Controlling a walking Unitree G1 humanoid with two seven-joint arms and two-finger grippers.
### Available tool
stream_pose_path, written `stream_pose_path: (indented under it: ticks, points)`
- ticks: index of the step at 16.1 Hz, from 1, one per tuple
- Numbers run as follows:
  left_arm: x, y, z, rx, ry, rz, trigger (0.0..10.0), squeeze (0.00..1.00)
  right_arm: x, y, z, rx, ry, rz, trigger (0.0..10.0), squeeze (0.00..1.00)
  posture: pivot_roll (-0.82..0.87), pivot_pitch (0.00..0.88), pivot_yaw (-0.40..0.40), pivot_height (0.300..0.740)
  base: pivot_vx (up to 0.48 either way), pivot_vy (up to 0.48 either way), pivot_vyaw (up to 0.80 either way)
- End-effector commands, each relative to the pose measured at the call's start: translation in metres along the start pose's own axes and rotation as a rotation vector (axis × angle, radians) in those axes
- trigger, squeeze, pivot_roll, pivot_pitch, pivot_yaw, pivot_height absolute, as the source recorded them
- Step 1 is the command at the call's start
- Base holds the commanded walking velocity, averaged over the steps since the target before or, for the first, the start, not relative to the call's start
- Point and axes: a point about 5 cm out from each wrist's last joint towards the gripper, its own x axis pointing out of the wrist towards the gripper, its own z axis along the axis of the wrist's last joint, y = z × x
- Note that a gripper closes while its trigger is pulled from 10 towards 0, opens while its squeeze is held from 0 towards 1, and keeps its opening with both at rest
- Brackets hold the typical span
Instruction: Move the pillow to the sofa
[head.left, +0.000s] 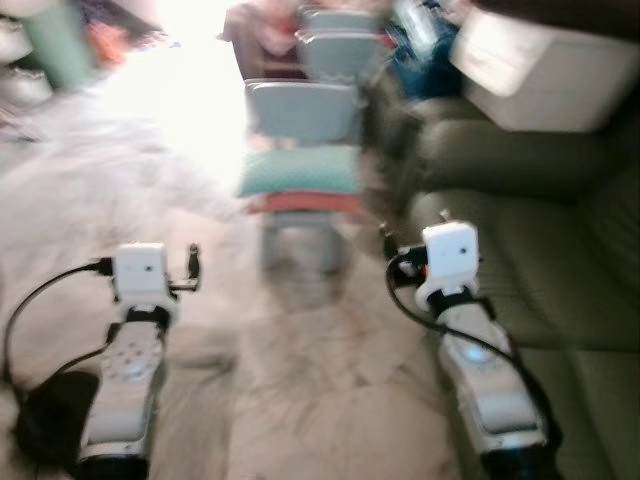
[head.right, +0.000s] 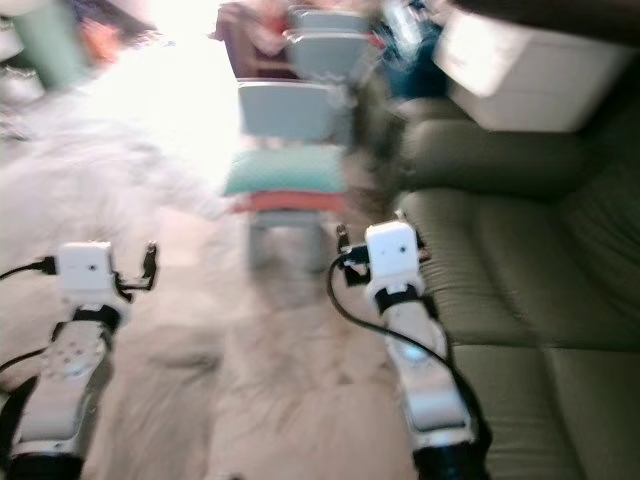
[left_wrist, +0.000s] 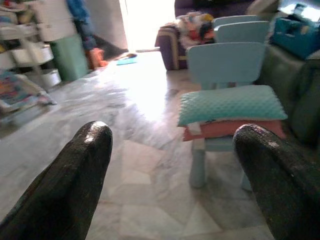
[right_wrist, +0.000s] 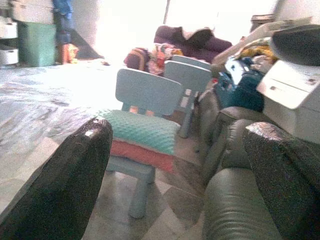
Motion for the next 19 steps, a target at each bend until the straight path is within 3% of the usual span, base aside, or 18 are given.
stream_pose_path:
  ticks: [1, 3, 7, 9, 15, 19]
  points:
    - [0.0001, 0.0009, 0.0030, 0.007, -0.010, -0.004, 10.0, 0.00, 0.0010, 0.0001, -0.0012, 0.004, 0.004, 0.000, 10.0, 0.00, -0.03, 0.051, -0.041, 0.740, 0.000, 0.000, 0.80]
    - [0.0000, 0.0010, 0.0023, 0.020, -0.013, 0.000, 10.0, 0.00, 0.0008, -0.0001, -0.0011, 0.007, 0.003, -0.003, 10.0, 0.00, -0.03, 0.054, -0.041, 0.740, 0.000, 0.000, 0.69]
    - [0.0022, 0.0039, 0.0021, 0.016, -0.027, -0.022, 10.0, 0.00, 0.0000, -0.0001, -0.0006, 0.037, -0.001, -0.011, 10.0, 0.00, -0.03, 0.058, -0.039, 0.740, 0.000, 0.000, 0.00]
    - [0.0007, 0.0005, 0.0018, -0.046, -0.019, -0.056, 10.0, 0.00, -0.0003, 0.0005, -0.0002, 0.043, -0.003, -0.012, 10.0, 0.00, -0.03, 0.059, -0.038, 0.740, 0.000, 0.000, 0.00]
    - [-0.0012, -0.0008, -0.0002, -0.065, -0.014, -0.065, 10.0, 0.00, -0.0011, 0.0005, -0.0009, 0.063, 0.002, -0.009, 10.0, 0.00, -0.03, 0.061, -0.038, 0.740, 0.000, 0.000, 0.00]
    - [-0.0013, -0.0023, -0.0017, -0.061, -0.007, -0.068, 10.0, 0.00, -0.0009, -0.0001, -0.0021, 0.067, 0.011, -0.014, 10.0, 0.00, -0.03, 0.060, -0.039, 0.740, 0.000, 0.000, -0.80]
